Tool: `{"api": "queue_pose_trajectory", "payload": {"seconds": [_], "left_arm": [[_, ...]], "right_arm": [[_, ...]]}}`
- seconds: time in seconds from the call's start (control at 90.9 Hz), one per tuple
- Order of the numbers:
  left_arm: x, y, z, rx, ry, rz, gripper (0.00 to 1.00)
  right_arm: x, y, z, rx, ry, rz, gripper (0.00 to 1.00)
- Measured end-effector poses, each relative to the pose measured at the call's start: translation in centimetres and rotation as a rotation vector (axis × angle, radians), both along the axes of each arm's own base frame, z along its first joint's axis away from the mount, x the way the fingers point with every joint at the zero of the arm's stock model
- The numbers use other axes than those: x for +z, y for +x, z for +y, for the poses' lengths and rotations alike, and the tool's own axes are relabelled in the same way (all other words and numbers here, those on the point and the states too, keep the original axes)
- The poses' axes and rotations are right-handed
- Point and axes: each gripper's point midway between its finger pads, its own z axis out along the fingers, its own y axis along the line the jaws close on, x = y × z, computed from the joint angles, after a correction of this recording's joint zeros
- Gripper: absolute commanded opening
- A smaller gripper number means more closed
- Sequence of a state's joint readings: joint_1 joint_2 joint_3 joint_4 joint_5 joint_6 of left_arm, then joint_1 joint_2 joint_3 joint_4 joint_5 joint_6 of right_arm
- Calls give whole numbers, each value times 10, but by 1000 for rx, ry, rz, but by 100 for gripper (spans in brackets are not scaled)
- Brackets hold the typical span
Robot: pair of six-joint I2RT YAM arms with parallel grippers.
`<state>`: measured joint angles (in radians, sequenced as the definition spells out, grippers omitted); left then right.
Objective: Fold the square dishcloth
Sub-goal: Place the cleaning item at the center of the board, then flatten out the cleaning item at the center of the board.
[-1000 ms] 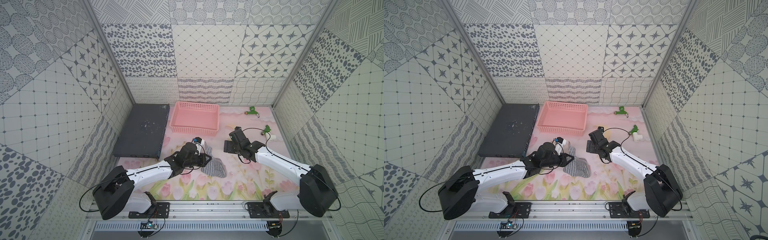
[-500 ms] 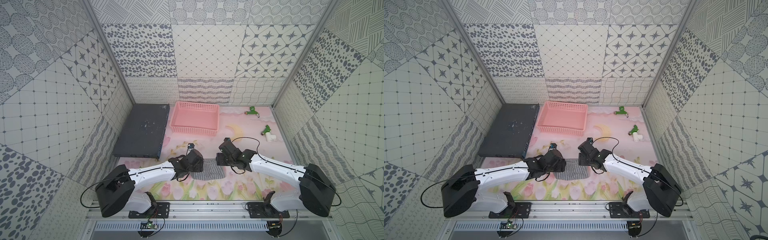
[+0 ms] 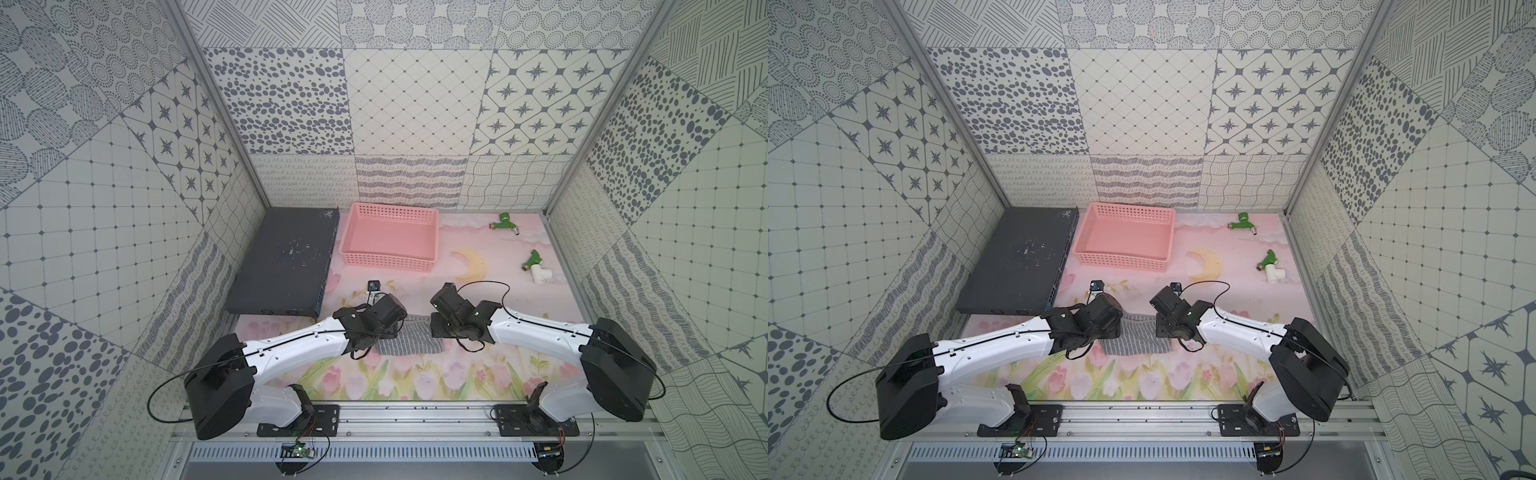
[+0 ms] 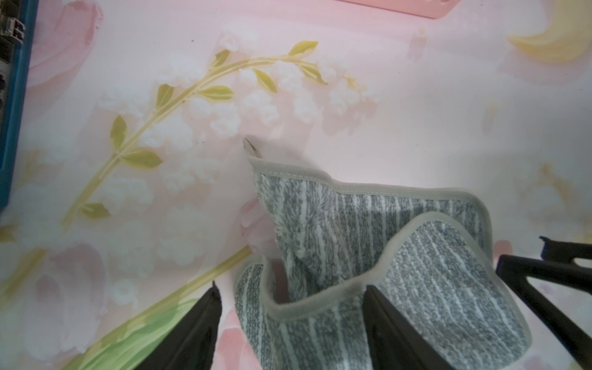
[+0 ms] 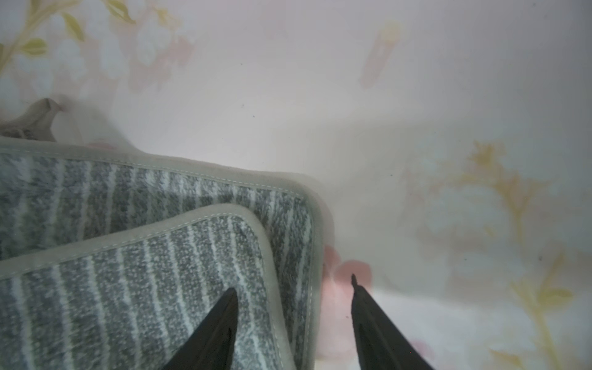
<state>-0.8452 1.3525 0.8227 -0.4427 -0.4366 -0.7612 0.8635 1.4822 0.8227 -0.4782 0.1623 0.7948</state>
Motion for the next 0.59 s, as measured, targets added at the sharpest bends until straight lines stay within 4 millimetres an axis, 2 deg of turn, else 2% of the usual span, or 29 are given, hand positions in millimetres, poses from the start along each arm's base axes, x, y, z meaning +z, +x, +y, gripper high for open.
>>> {"api": "queue_pose_trajectory", "payload": {"seconds": [0.154, 0.231, 0.385, 0.594], "left_arm": [[-2, -6, 7, 21, 2, 16, 23], [-3, -12, 13, 27, -2, 21, 14], [-6, -27, 27, 49, -35, 21, 8], [-11, -43, 41, 74, -84, 20, 8]], "right_arm": [[-9, -1, -2, -4, -25, 17, 60], [-15, -1, -3, -7, -43, 24, 60], [-18, 7, 1, -12, -63, 21, 60], [-19, 25, 23, -4, -47, 7, 57]]}}
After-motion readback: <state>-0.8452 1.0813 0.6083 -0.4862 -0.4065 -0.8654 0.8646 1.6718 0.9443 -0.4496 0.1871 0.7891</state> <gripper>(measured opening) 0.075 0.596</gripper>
